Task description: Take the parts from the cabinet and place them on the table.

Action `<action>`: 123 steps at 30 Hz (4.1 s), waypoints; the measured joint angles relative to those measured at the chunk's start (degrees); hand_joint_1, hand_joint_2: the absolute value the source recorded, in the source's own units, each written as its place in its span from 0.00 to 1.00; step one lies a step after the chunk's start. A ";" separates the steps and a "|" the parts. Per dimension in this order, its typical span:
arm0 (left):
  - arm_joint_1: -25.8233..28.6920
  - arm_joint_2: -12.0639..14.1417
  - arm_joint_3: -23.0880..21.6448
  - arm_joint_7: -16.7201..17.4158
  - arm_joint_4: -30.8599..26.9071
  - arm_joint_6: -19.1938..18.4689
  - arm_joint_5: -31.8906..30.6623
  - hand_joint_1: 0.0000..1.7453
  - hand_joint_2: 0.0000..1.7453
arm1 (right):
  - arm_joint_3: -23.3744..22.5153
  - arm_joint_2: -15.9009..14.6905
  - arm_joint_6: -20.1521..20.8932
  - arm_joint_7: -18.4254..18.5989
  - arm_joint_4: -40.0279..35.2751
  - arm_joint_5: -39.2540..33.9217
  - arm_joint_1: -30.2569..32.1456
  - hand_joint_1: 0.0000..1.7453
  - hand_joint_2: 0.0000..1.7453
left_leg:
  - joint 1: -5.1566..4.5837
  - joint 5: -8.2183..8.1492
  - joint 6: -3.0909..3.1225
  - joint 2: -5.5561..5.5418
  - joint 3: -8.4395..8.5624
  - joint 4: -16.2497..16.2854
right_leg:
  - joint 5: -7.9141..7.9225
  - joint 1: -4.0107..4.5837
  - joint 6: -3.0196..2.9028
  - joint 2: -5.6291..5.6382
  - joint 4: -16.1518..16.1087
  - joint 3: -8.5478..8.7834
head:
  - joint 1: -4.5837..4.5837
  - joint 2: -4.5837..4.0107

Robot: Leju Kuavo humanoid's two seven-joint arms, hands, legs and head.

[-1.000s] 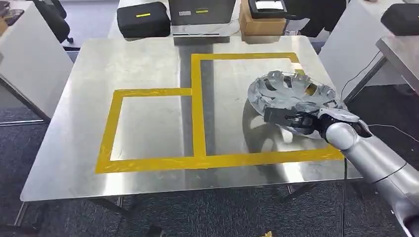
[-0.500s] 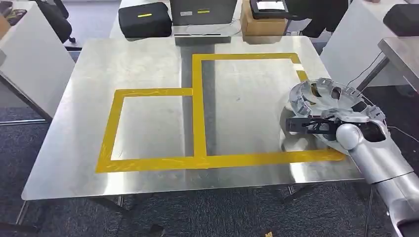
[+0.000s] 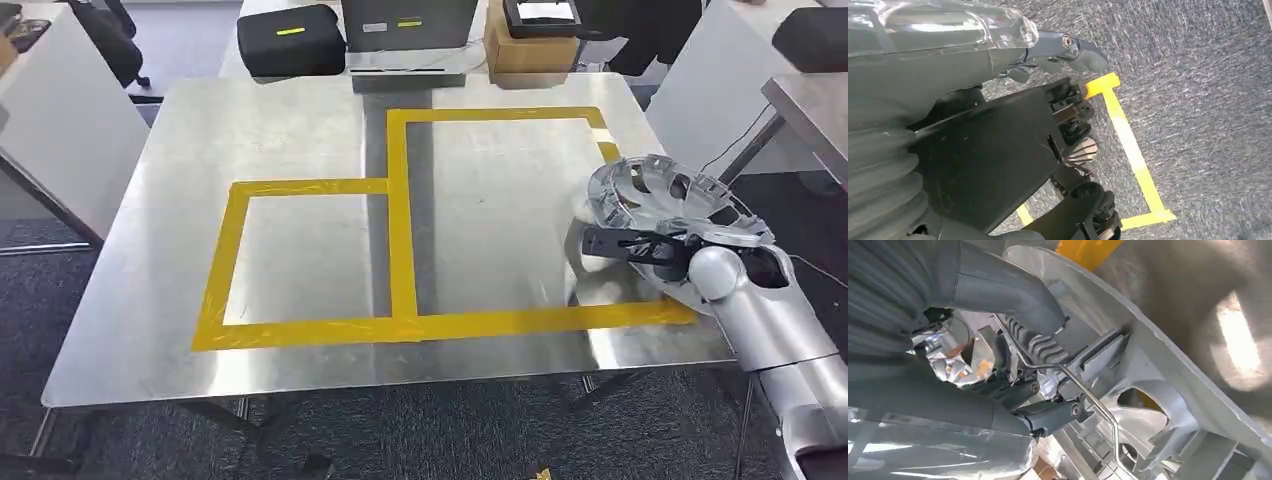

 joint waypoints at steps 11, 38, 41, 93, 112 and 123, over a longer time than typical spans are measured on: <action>-0.15 0.00 -0.02 0.11 0.00 -0.04 -0.39 0.00 1.00 | -0.92 1.64 1.23 0.00 0.02 -4.40 -0.45 1.00 1.00 | 0.00 -0.01 0.00 0.39 -0.01 -0.02 | 0.00 0.01 0.00 0.21 0.02 -0.01 | 0.00 0.00; -0.07 0.63 0.02 -0.68 0.04 0.85 0.85 0.00 1.00 | 49.07 15.87 -26.16 -2.89 -9.44 -64.74 -29.01 1.00 1.00 | -0.11 0.22 -0.20 0.89 0.06 -0.61 | 0.35 -0.02 -0.44 0.75 0.10 -0.49 | -0.07 0.00; -0.05 0.63 0.02 -0.52 0.04 1.01 0.85 0.00 1.00 | 52.04 15.87 -26.14 -2.89 -9.68 -64.35 -30.16 1.00 1.00 | -0.11 0.30 -0.14 0.45 0.06 -0.60 | 0.35 -0.02 -0.44 0.49 0.01 -0.37 | -0.09 0.00; 0.58 0.79 0.02 -0.20 0.04 1.34 0.85 0.00 1.00 | 62.62 6.23 -34.86 -3.02 -8.63 -63.67 -35.58 1.00 1.00 | -0.05 0.51 -0.17 -0.78 0.06 -0.55 | 0.25 -0.02 -0.30 -0.39 -0.05 -0.08 | -0.13 0.00; 0.71 0.79 0.02 -0.02 0.04 1.34 0.85 0.00 1.00 | 62.60 4.22 -35.80 -2.19 -7.85 -64.85 -35.56 1.00 1.00 | -0.06 0.51 -0.17 -0.61 0.07 -0.55 | 0.25 -0.02 -0.30 -0.35 -0.05 -0.09 | -0.15 0.00; 0.80 0.79 0.02 -0.04 0.04 1.34 0.85 0.00 1.00 | 62.49 2.49 -36.37 -1.62 -7.06 -64.91 -35.40 1.00 1.00 | -0.04 0.51 -0.17 -0.63 0.08 -0.55 | 0.24 -0.01 -0.27 -0.35 -0.05 -0.10 | -0.17 0.00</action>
